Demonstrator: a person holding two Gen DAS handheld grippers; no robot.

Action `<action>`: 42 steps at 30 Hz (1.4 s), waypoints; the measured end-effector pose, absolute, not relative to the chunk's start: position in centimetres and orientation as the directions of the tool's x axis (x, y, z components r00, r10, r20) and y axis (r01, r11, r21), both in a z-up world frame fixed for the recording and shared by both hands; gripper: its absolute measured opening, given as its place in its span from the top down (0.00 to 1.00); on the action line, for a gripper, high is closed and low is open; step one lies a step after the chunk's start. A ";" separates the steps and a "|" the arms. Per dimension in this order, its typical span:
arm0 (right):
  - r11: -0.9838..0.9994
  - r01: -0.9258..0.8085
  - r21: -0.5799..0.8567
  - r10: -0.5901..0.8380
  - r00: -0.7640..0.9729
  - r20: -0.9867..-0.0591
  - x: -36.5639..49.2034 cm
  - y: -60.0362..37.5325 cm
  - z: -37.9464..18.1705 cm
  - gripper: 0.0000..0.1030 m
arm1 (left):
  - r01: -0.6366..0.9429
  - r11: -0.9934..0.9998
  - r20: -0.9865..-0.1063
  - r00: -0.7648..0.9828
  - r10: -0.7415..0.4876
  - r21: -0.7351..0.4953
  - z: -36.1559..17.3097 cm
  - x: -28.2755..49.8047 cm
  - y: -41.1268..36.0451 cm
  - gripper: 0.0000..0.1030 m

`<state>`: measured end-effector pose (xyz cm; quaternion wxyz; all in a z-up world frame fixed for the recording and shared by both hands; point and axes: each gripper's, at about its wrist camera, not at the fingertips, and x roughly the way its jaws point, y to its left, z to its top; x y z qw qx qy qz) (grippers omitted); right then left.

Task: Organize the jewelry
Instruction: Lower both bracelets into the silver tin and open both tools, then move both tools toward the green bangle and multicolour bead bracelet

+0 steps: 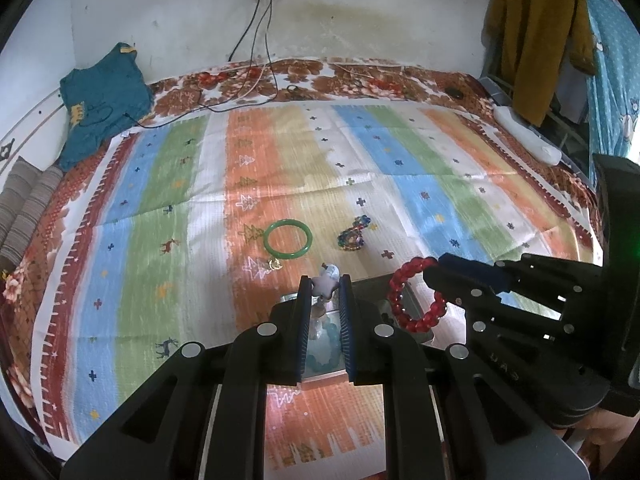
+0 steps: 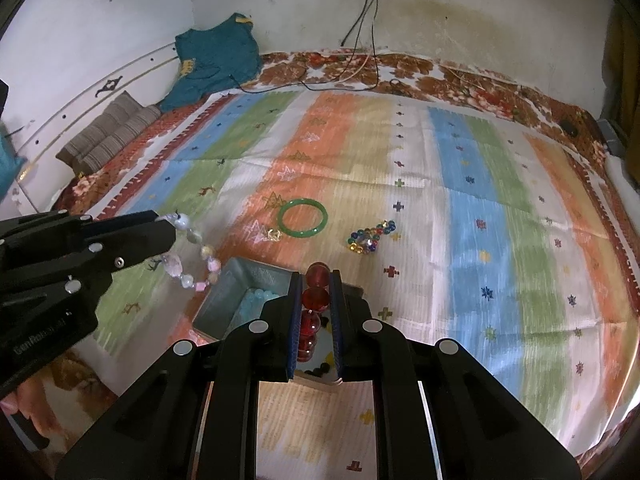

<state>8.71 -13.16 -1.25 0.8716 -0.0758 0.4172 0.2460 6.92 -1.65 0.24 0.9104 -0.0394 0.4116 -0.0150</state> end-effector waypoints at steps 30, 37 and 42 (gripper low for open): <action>0.946 -0.317 0.064 0.214 0.465 -0.859 16.2 -14.8 -4.4 0.38 | -0.149 0.988 -0.815 0.577 0.048 -0.048 -2.2 12.6 2.2 0.42; 0.951 -0.304 0.053 0.196 0.461 -0.865 18.2 -14.4 -4.9 0.29 | -0.151 0.988 -0.828 0.556 0.068 -0.020 -3.0 14.8 2.4 0.38; 0.954 -0.293 0.066 0.195 0.437 -0.878 19.8 -14.4 -5.6 0.29 | -0.167 0.986 -0.842 0.533 0.081 -0.011 -3.8 16.2 3.1 0.37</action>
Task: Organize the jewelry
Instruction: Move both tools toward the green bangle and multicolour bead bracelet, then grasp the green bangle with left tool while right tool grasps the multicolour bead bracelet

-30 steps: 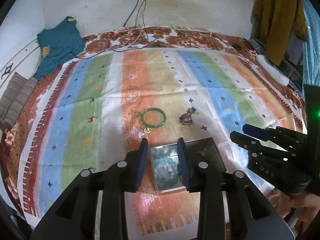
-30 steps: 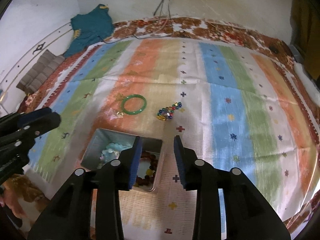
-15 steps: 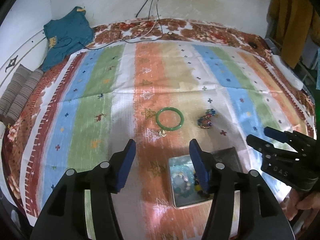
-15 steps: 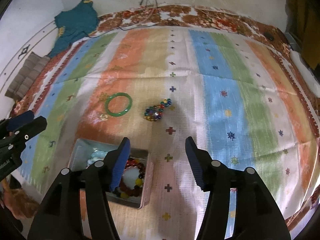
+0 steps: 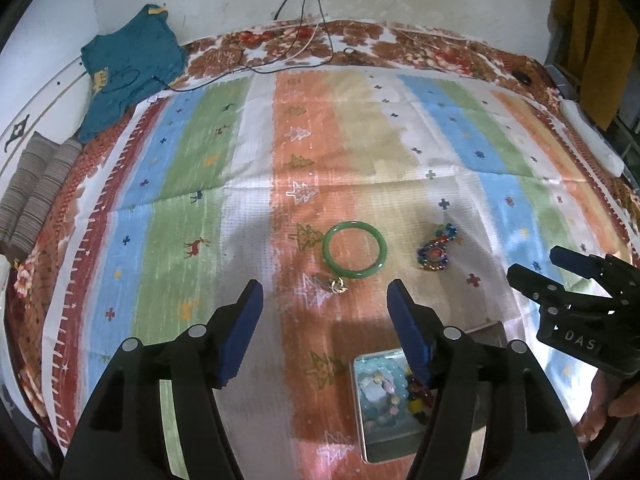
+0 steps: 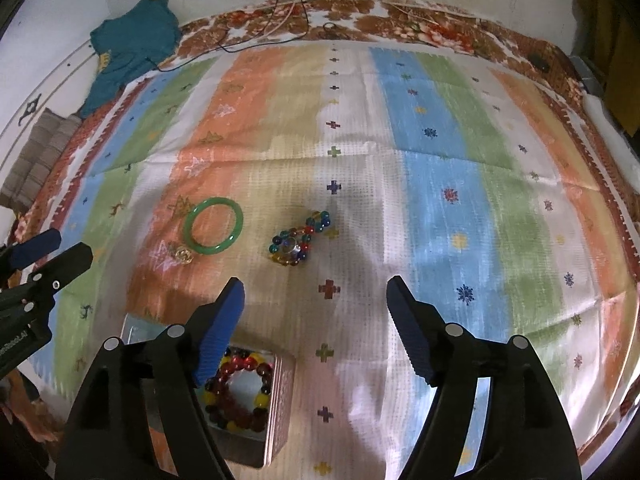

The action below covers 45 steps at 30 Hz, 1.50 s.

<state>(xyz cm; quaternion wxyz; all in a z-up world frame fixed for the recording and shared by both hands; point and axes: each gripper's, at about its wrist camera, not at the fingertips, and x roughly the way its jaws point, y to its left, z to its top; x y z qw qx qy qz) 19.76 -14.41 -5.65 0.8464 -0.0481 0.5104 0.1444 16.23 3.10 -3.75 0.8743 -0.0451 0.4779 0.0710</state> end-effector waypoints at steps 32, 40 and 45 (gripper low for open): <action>0.959 -0.282 0.037 0.140 0.353 -0.925 25.9 -12.1 -10.0 0.27 | -0.103 0.994 -0.898 0.432 0.083 0.042 -8.4 23.2 3.3 0.35; 0.964 -0.262 0.037 0.123 0.321 -0.939 27.5 -12.0 -11.6 0.27 | -0.115 0.993 -0.918 0.390 0.075 0.032 -10.4 24.8 4.5 0.35; 0.964 -0.265 0.017 0.102 0.309 -0.946 28.4 -11.6 -12.5 0.27 | -0.104 0.994 -0.923 0.379 0.073 0.037 -11.4 25.7 4.7 0.35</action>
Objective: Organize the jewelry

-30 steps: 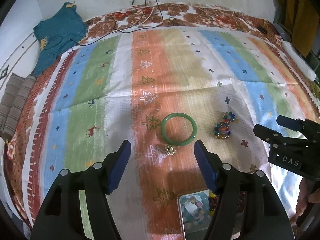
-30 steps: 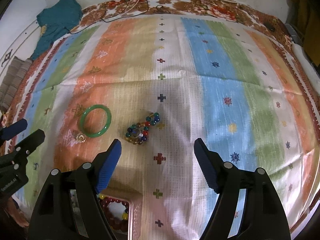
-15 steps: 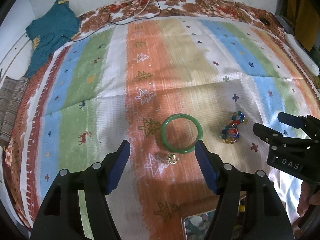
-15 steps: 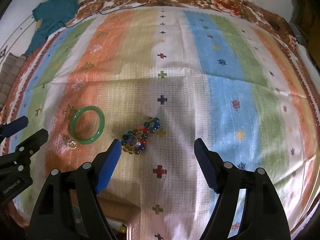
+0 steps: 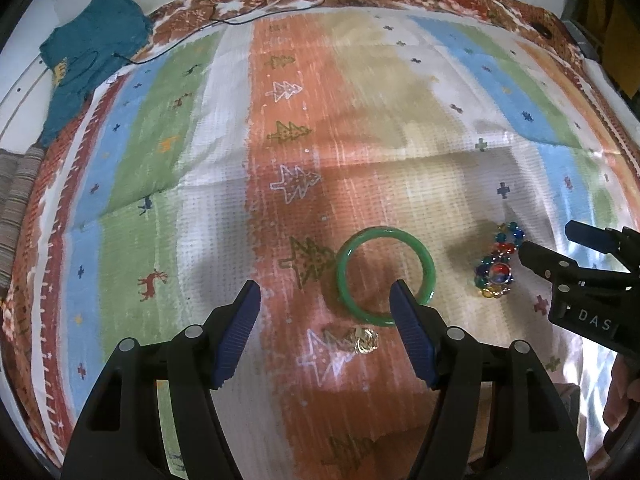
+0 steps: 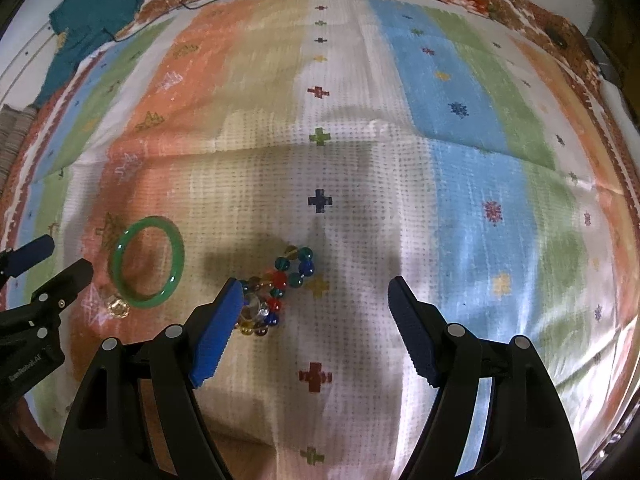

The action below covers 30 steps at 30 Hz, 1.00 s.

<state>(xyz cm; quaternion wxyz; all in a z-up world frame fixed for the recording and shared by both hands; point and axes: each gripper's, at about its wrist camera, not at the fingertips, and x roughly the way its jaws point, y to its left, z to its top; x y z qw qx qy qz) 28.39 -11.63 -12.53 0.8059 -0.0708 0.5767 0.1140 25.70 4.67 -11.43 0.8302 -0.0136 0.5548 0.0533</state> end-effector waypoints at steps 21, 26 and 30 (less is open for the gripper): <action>0.958 -0.283 0.042 0.117 0.252 -0.961 30.5 -10.1 -15.4 0.78 | -0.043 0.997 -0.948 0.310 0.072 0.062 -16.3 28.3 4.8 0.65; 0.960 -0.268 0.087 0.155 0.243 -0.958 30.6 -10.6 -15.5 0.90 | -0.031 0.996 -0.945 0.315 0.087 0.082 -16.4 28.3 4.6 0.93; 0.958 -0.279 0.075 0.149 0.257 -0.955 30.4 -10.4 -15.3 0.90 | -0.034 0.996 -0.945 0.316 0.084 0.077 -16.1 28.2 4.7 0.94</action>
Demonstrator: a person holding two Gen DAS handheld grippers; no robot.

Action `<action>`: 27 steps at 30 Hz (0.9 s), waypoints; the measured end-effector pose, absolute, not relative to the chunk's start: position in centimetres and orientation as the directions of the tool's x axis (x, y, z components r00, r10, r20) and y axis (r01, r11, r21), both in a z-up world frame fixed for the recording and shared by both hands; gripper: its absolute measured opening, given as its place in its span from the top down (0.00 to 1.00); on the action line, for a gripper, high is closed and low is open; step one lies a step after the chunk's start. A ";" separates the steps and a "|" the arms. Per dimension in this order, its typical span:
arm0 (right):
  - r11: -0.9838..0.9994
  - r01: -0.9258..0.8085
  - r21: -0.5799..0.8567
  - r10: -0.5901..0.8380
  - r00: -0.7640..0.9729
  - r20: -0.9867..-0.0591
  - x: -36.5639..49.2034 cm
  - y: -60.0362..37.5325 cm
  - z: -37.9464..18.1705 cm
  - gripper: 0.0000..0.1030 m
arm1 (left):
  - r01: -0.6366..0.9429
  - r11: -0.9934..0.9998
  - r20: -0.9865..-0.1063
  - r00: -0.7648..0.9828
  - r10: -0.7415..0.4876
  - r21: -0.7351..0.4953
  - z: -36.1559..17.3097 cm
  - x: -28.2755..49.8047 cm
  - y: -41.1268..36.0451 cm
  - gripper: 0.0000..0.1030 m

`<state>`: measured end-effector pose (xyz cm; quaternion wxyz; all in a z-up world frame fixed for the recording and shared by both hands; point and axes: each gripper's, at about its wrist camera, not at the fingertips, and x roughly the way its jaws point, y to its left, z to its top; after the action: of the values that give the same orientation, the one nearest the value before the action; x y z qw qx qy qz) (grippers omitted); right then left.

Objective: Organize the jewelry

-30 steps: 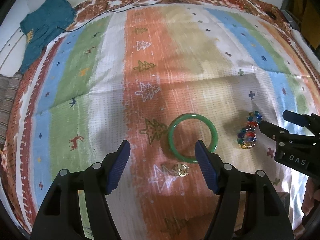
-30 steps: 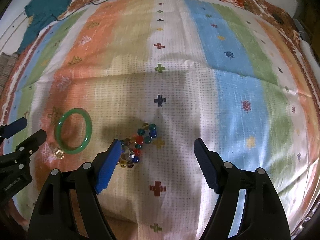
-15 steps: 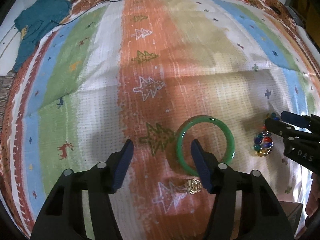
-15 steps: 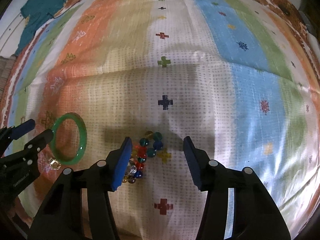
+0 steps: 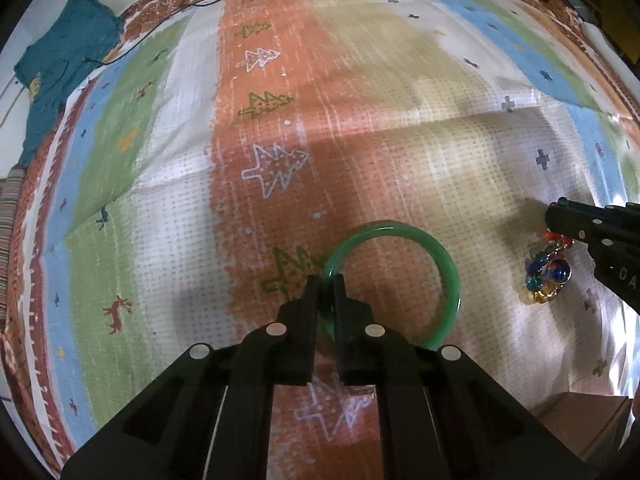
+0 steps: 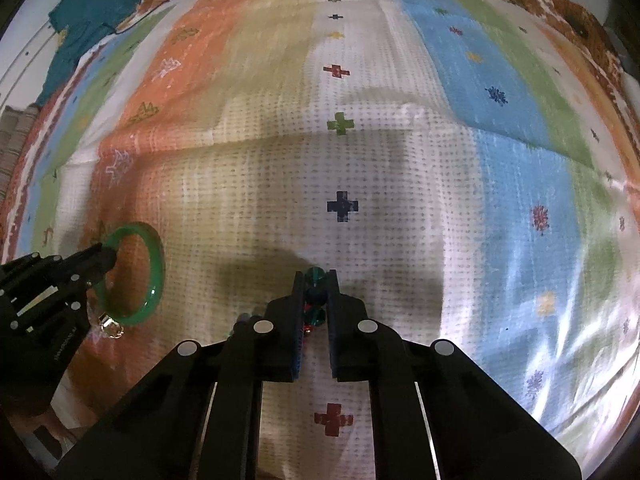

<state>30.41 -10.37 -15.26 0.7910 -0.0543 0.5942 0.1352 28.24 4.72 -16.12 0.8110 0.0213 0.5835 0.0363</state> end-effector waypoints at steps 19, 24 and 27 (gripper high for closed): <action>0.940 -0.335 0.063 0.194 0.372 -0.908 27.7 -9.9 -9.3 0.90 | -0.103 0.994 -0.910 0.408 0.079 0.040 -10.8 26.1 4.4 0.93; 0.935 -0.349 0.059 0.199 0.383 -0.902 27.2 -9.4 -8.8 0.90 | -0.103 0.994 -0.900 0.430 0.071 0.029 -9.7 25.4 4.1 0.93; 0.934 -0.354 0.054 0.199 0.388 -0.900 26.8 -9.3 -8.6 0.90 | -0.105 0.994 -0.897 0.436 0.071 0.028 -9.2 25.0 3.9 0.93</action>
<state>26.84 -9.33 -8.61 0.8299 -0.0731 0.5274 0.1666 25.00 3.95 -9.20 0.8473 -0.0159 0.5283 0.0520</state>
